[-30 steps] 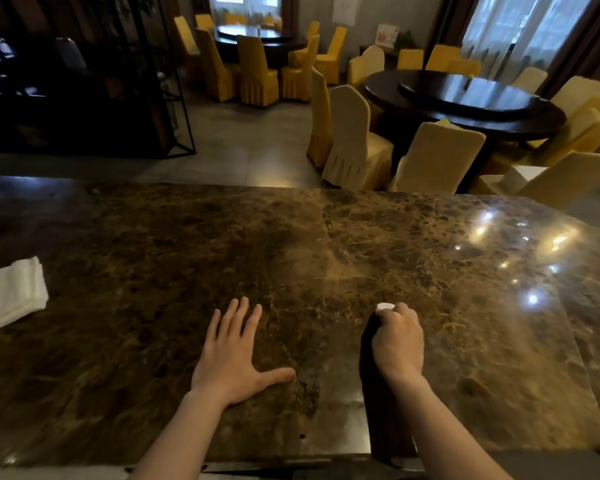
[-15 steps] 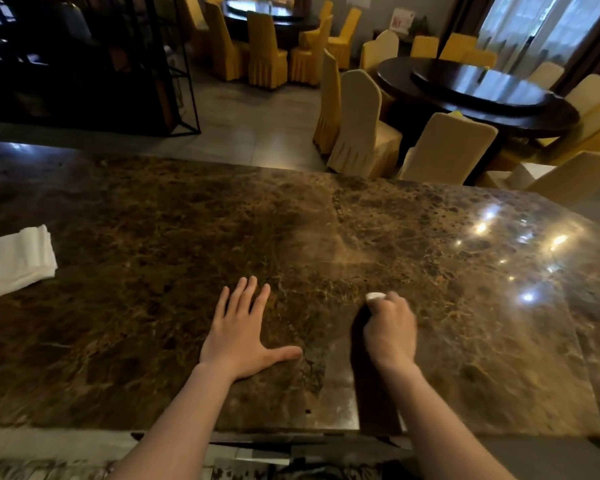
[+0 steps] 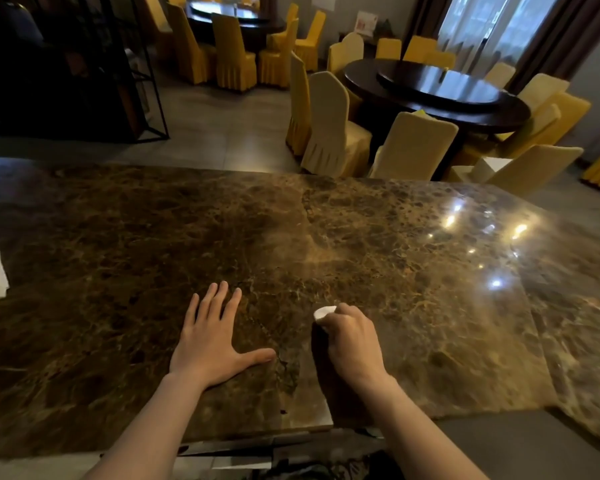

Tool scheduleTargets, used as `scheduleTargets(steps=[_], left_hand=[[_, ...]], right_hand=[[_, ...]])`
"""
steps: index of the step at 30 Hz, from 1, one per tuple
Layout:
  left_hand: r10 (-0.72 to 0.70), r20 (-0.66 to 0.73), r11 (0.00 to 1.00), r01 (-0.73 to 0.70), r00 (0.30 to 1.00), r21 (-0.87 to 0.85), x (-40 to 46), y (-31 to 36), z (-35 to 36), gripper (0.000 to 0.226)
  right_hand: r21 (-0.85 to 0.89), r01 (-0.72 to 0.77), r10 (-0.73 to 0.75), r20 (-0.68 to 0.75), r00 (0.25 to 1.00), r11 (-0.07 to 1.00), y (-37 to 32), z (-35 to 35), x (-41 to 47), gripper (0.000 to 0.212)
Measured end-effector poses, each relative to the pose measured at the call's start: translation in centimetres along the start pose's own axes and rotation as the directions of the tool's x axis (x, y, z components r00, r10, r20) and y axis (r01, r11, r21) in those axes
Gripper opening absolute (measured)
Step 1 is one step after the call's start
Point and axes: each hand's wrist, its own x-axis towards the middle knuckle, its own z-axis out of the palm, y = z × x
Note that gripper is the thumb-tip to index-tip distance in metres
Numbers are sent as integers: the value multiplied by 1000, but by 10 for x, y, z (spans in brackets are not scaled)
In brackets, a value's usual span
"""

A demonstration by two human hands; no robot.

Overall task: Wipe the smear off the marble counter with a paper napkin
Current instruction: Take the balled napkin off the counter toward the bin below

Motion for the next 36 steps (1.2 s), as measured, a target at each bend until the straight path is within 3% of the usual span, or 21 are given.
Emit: scheduleTargets(steps=[3,8,15,22,29,36], left_hand=[[-1,22,1000,0,1000,18,0,1,-3,139],[9,56,999,-11,998,34,-1,2,-7,139],[-15,104,998,8,995,60,-1,5,-11,144],[-24,120,999,18,992,49,-6,12,-19,150],[-18,98,999,14,995,38,-6,10,-17,144],[-18,79,999,14,997,51,-7,11,-17,143]], right_hand=[[196,-77,83,-23,996,978,8,-12,-10,19],[412,-171,208,-48,977,895,8,-35,-44,22],[475,-11,20,-14,1000,880,-1,-54,-114,27],[355,-21,-63,224,972,935,4,-1,-176,20],[202,-180,92,380,920,963,17,50,-207,11],[86,-201,131,505,853,976,26,81,-215,28]])
